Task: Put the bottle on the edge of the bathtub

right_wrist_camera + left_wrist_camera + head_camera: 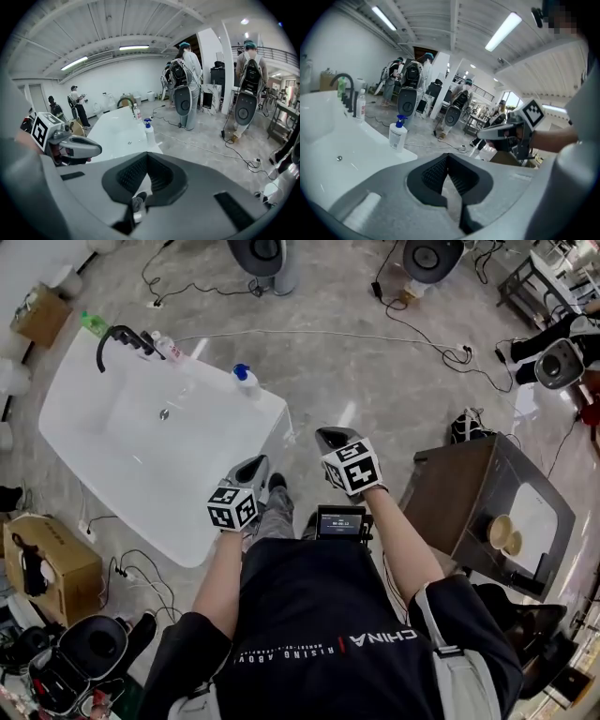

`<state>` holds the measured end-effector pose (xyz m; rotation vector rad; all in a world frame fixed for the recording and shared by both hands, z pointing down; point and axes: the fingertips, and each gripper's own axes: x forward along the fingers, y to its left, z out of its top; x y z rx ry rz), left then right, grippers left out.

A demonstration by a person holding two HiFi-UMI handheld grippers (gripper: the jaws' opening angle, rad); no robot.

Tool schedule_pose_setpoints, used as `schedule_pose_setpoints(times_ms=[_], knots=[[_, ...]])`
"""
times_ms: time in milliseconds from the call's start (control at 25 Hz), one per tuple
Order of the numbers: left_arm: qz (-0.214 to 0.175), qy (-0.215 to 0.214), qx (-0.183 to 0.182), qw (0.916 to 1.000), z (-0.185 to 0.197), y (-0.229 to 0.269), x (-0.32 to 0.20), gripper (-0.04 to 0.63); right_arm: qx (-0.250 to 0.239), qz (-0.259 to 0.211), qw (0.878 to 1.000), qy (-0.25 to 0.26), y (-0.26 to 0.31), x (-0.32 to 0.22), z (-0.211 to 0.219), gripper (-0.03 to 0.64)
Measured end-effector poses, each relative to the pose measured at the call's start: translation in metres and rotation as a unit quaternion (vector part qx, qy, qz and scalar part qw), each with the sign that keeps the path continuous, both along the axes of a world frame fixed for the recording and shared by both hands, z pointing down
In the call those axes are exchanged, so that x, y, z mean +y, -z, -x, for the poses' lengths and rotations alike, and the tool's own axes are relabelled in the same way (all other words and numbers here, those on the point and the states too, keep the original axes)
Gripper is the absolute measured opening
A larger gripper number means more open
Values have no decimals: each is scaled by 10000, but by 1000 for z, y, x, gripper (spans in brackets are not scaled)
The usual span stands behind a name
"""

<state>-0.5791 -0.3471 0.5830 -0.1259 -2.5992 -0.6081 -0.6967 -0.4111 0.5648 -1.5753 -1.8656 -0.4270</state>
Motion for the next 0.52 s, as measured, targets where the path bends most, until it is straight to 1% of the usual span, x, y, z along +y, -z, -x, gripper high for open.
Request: schedule_pose_setpoints(times_ms=[80,120,280,400,520], knots=[[253,-134,74,9996,-6,5,-11,9,-36,73,9999,60,6,-3,-6,9],[305,-167,58,9994,-7,8,-15,9,-50,103,9999,90,8,-3,-10,9],[444,-215,-20,9988,-12,18,-27,9,-83,207,9996,195,15,-4,-23,9],[569,-240,11,9981,-18,19,-33,9,-99,234,9994,252,16,-7,-30,9],[613,-217,39,9979,-22,20,-36,9,-103,230,9993,277,17,-9,-32,9]])
